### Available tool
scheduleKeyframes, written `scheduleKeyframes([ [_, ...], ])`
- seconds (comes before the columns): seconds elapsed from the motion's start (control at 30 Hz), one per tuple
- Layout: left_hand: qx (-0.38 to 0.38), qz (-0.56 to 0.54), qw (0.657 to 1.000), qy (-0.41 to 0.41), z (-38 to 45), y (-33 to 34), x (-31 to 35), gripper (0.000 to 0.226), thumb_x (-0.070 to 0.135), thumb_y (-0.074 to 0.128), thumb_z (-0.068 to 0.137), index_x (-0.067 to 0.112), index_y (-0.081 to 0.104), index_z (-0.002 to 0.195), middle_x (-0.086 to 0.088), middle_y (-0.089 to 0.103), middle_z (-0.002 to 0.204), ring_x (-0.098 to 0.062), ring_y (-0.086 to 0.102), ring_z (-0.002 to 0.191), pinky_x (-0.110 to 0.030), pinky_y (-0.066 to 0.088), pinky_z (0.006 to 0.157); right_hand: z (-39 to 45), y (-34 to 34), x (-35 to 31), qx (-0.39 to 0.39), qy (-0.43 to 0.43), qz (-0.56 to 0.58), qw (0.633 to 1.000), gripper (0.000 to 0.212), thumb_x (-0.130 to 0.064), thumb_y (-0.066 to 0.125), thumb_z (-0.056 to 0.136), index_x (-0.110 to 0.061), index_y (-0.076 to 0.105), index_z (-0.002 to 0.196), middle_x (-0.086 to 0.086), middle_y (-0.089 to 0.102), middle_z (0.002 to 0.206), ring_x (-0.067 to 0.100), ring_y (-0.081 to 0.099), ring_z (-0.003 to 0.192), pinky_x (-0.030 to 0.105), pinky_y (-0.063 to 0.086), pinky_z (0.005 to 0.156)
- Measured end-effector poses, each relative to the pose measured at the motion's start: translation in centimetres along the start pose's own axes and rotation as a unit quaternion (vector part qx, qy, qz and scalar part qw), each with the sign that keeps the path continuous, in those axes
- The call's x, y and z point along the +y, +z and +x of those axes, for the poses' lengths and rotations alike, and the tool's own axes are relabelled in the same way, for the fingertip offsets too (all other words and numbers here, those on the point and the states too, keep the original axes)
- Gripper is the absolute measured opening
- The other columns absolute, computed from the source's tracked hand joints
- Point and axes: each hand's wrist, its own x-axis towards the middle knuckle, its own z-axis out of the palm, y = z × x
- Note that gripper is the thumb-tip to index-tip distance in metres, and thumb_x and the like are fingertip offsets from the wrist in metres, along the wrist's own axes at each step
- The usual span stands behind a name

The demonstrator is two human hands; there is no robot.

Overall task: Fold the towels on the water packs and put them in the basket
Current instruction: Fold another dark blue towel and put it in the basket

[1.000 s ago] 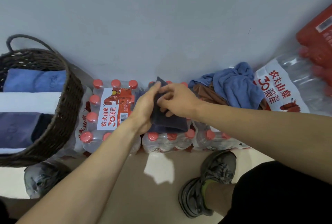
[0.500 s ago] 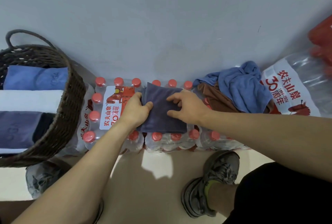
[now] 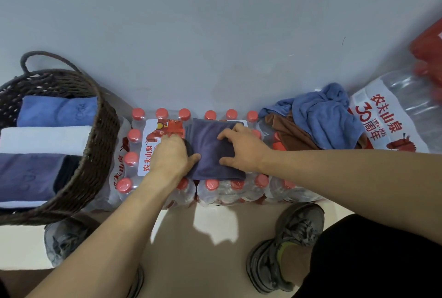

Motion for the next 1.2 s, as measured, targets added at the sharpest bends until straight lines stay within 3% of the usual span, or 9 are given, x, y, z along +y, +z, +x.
scheduleKeyframes([
  [0.13, -0.009, 0.007, 1.0, 0.022, -0.6, -0.2, 0.5, 0.033, 0.039, 0.075, 0.08, 0.01, 0.059, 0.076, -0.01, 0.062, 0.076, -0.031, 0.061, 0.073, -0.034, 0.045, 0.064, 0.1, -0.3, -0.2, -0.007, 0.004, -0.021, 1.0, 0.067, -0.039, 0.077, 0.078, -0.022, 0.048, 0.136, 0.01, 0.043, 0.131, 0.026, 0.046, 0.119, 0.036, 0.044, 0.1],
  [0.27, 0.004, 0.037, 0.999, 0.039, -1.3, 0.7, 1.3, 0.028, 0.034, 0.063, 0.09, 0.007, 0.068, 0.092, -0.017, 0.065, 0.101, -0.033, 0.058, 0.098, -0.04, 0.047, 0.085, -0.4, -0.8, 0.0, -0.013, 0.022, -0.043, 0.999, 0.06, -0.04, 0.078, 0.076, -0.019, 0.057, 0.129, 0.007, 0.052, 0.126, 0.025, 0.054, 0.113, 0.036, 0.048, 0.095],
  [0.37, 0.006, 0.029, 0.999, 0.02, -1.6, 1.5, 1.7, 0.036, 0.039, 0.056, 0.094, 0.006, 0.068, 0.095, -0.02, 0.062, 0.107, -0.034, 0.05, 0.108, -0.041, 0.043, 0.092, -1.0, -1.4, 0.5, -0.02, 0.019, -0.096, 0.995, 0.031, -0.039, 0.075, 0.077, -0.011, 0.067, 0.086, 0.005, 0.065, 0.089, 0.026, 0.062, 0.091, 0.034, 0.051, 0.076],
  [0.43, 0.003, 0.001, 1.0, 0.008, -1.7, 1.6, 2.1, 0.042, 0.045, 0.056, 0.092, 0.005, 0.068, 0.091, -0.022, 0.062, 0.104, -0.035, 0.05, 0.107, -0.041, 0.045, 0.09, -1.8, -1.7, 1.1, -0.021, 0.028, -0.123, 0.992, 0.038, -0.043, 0.073, 0.078, -0.015, 0.053, 0.063, 0.002, 0.053, 0.066, 0.025, 0.055, 0.072, 0.031, 0.042, 0.063],
  [0.57, -0.02, 0.01, 1.0, 0.013, -1.9, 2.0, 3.0, 0.049, 0.055, 0.058, 0.087, 0.008, 0.069, 0.087, -0.021, 0.065, 0.1, -0.037, 0.058, 0.097, -0.043, 0.049, 0.088, -3.9, -2.1, 2.8, -0.043, 0.051, -0.094, 0.993, 0.043, -0.044, 0.073, 0.08, -0.019, 0.051, 0.053, -0.004, 0.049, 0.053, 0.019, 0.051, 0.06, 0.029, 0.039, 0.059],
  [0.9, 0.005, -0.159, 0.987, 0.03, -2.7, 2.1, 4.6, 0.028, 0.032, 0.077, 0.08, 0.017, 0.054, 0.083, 0.005, 0.062, 0.071, -0.018, 0.063, 0.067, -0.028, 0.047, 0.056, -5.9, -2.8, 3.1, -0.076, 0.081, -0.085, 0.99, 0.035, -0.034, 0.07, 0.082, -0.017, 0.051, 0.058, 0.001, 0.053, 0.061, 0.023, 0.057, 0.068, 0.029, 0.046, 0.062],
  [1.0, 0.027, -0.197, 0.973, 0.119, -3.0, 0.9, 4.9, 0.026, 0.023, 0.078, 0.08, 0.019, 0.053, 0.083, 0.009, 0.066, 0.074, -0.01, 0.064, 0.067, -0.03, 0.049, 0.061, -6.0, -3.5, 2.6, 0.007, 0.048, -0.137, 0.989, 0.026, -0.032, 0.071, 0.078, -0.014, 0.055, 0.087, 0.007, 0.06, 0.095, 0.031, 0.063, 0.093, 0.029, 0.042, 0.068],
  [1.13, -0.038, -0.281, 0.929, 0.236, -3.5, -1.7, 6.8, 0.023, 0.014, 0.078, 0.081, 0.02, 0.057, 0.088, 0.009, 0.07, 0.081, -0.008, 0.067, 0.074, -0.025, 0.052, 0.067, -5.7, -5.2, 1.5, 0.08, -0.091, -0.105, 0.987, 0.093, -0.043, 0.084, 0.064, -0.025, 0.036, 0.141, 0.005, 0.035, 0.14, 0.027, 0.04, 0.126, 0.04, 0.042, 0.095],
  [1.2, -0.099, -0.339, 0.899, 0.259, -3.5, -3.2, 7.6, 0.024, 0.006, 0.077, 0.081, 0.019, 0.06, 0.09, 0.012, 0.07, 0.081, -0.002, 0.066, 0.072, -0.015, 0.05, 0.064, -5.7, -6.4, 1.0, 0.071, -0.141, -0.11, 0.981, 0.087, -0.047, 0.085, 0.063, -0.025, 0.043, 0.136, 0.001, 0.038, 0.139, 0.023, 0.038, 0.127, 0.042, 0.038, 0.098],
])
